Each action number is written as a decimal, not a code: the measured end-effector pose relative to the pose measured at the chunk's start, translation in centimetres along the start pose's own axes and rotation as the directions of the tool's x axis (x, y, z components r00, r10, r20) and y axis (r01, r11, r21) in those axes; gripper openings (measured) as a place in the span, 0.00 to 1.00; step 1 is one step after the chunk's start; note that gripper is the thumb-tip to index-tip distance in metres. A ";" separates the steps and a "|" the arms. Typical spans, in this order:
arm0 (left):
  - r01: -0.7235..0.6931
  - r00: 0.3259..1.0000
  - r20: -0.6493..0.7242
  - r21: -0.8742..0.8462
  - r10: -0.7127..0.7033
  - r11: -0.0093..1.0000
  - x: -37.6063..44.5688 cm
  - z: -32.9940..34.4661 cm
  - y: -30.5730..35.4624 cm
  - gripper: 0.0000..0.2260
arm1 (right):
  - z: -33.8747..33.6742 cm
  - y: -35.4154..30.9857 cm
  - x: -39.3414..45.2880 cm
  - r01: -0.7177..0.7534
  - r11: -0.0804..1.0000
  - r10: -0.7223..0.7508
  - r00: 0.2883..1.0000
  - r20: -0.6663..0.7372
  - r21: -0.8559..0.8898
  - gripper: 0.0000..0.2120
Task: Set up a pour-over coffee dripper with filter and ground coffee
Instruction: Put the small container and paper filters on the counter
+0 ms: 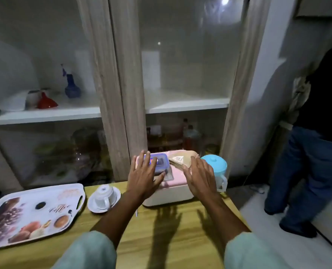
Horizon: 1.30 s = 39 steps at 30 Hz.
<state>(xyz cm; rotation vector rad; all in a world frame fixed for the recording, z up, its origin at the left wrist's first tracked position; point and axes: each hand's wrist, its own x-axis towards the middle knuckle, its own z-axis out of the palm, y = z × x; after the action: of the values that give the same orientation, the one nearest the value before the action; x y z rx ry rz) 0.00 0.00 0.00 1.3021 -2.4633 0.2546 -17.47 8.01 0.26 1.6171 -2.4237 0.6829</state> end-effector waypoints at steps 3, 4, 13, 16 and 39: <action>0.015 0.999 0.033 0.043 -0.017 0.999 1.9 2.0 -0.4 0.32 | 1.7 1.7 2.0 -0.133 0.991 0.133 0.990 0.042 0.012 0.25; 0.013 0.999 0.039 0.046 -0.015 0.999 2.4 2.5 -0.8 0.33 | 2.1 2.2 2.6 -0.186 0.982 0.183 0.980 0.079 0.026 0.25; 0.045 0.943 0.330 0.010 -0.045 0.999 9.6 6.6 -2.6 0.47 | 6.8 3.3 10.3 -0.588 0.730 0.489 0.805 0.336 0.347 0.23; 0.053 0.920 0.391 -0.029 -0.037 0.998 10.3 7.4 -3.0 0.50 | 7.2 2.9 12.2 -0.665 0.643 0.560 0.746 0.360 0.380 0.28; 0.153 0.971 0.218 -0.227 -0.103 0.962 9.4 4.2 -3.8 0.49 | 6.0 1.5 10.8 -0.543 0.063 0.392 0.785 0.480 0.837 0.24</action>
<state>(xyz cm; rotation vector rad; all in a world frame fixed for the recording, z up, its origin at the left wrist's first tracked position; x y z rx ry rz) -2.66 -10.60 -0.32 1.4330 -2.4633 -0.2188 -22.45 -3.21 -1.51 0.8211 -2.7009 2.7691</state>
